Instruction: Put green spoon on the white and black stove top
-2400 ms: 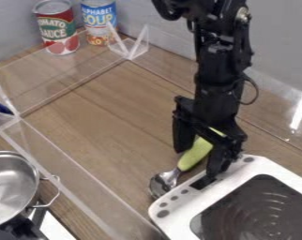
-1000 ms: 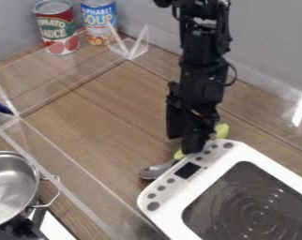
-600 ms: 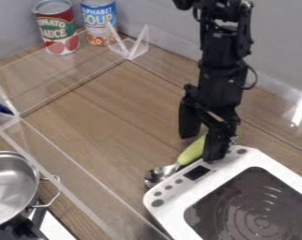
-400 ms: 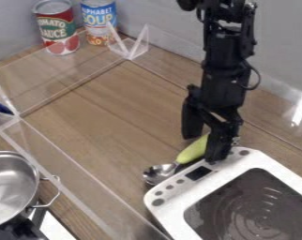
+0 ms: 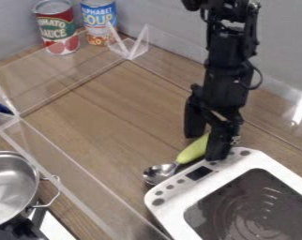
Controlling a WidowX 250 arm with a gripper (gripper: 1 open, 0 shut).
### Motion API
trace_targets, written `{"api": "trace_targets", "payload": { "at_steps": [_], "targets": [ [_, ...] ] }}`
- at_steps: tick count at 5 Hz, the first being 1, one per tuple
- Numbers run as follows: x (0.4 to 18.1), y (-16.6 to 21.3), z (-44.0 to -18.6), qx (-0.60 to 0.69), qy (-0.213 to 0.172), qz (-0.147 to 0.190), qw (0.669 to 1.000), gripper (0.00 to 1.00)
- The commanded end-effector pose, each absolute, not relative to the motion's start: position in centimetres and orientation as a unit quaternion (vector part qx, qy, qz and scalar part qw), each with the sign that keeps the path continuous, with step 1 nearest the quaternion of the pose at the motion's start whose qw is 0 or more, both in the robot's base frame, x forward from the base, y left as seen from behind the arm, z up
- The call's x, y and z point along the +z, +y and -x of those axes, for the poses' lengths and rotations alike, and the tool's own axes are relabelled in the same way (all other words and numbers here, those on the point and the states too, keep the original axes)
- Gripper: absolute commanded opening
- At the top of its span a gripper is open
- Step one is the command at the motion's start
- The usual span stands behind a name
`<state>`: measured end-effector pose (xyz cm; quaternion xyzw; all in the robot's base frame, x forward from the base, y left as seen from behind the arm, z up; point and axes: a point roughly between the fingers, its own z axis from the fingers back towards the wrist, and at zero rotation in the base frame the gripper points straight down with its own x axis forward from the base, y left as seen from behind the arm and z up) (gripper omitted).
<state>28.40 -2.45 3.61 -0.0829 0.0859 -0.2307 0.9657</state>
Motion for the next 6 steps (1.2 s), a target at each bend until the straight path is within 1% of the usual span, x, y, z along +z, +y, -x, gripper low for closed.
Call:
{"api": "trace_targets", "payload": {
  "at_steps": [1, 3, 5, 6],
  "targets": [
    [4.6, -3.0, -28.4, -0.231, 0.074, 0.083, 0.966, 1.0],
    [4.8, -2.2, -28.2, -0.231, 0.08, 0.086, 0.966, 1.0],
    [5.1, -2.7, -27.3, -0.194, 0.081, 0.091, 0.973, 1.0],
    [5.1, -2.9, -27.1, -0.209, 0.083, 0.09, 0.97, 1.0]
  ]
}}
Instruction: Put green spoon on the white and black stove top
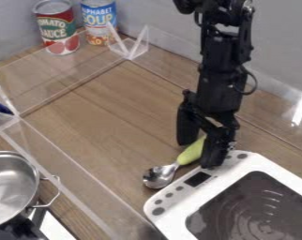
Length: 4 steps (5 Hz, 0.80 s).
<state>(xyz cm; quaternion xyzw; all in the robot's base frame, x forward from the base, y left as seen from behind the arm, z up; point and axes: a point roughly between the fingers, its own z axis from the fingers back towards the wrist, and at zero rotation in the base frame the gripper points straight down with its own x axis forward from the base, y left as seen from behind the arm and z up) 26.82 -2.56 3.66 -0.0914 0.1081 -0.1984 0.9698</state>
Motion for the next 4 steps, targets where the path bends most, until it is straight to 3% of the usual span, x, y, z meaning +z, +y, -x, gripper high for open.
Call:
{"api": "trace_targets", "payload": {
  "at_steps": [1, 4],
  "targets": [
    [5.19, -3.17, -26.85, -0.223, 0.086, 0.089, 0.967, 1.0],
    [5.29, -2.54, -26.52, -0.236, 0.088, 0.093, 0.963, 1.0]
  ]
}}
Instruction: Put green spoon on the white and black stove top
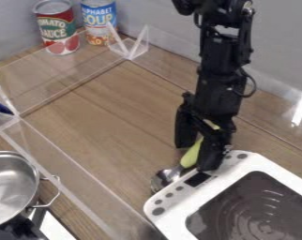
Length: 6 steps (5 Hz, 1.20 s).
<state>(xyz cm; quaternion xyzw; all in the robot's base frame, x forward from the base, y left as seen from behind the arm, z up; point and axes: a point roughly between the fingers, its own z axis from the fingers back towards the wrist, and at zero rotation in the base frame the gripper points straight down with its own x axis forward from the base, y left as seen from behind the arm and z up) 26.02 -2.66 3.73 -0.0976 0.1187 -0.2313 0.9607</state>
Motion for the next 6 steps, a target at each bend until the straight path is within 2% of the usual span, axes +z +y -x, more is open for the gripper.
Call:
{"api": "trace_targets", "payload": {
  "at_steps": [1, 6],
  "targets": [
    [5.3, -2.1, -26.2, -0.25, 0.087, 0.094, 0.96, 1.0],
    [5.4, -1.3, -27.3, -0.285, 0.08, 0.1, 0.95, 1.0]
  ]
}}
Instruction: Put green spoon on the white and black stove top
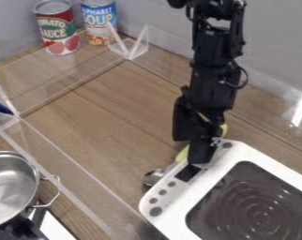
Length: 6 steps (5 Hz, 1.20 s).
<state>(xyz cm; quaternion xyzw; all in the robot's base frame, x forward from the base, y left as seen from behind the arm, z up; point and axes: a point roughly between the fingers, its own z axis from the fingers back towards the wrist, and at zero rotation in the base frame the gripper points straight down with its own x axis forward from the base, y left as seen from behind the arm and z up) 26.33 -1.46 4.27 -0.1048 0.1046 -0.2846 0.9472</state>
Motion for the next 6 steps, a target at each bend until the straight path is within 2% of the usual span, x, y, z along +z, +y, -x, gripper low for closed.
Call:
{"api": "trace_targets", "payload": {
  "at_steps": [1, 2, 3, 5, 6],
  "targets": [
    [5.9, -1.7, -28.2, -0.312, 0.078, 0.098, 0.942, 1.0],
    [7.0, -2.3, -28.6, -0.344, 0.063, 0.087, 0.933, 1.0],
    [7.4, -1.5, -28.3, -0.361, 0.045, 0.075, 0.928, 1.0],
    [6.9, 0.3, -28.4, -0.362, 0.018, 0.067, 0.93, 1.0],
    [7.7, 1.6, -27.5, -0.368, -0.001, 0.058, 0.928, 1.0]
  ]
}}
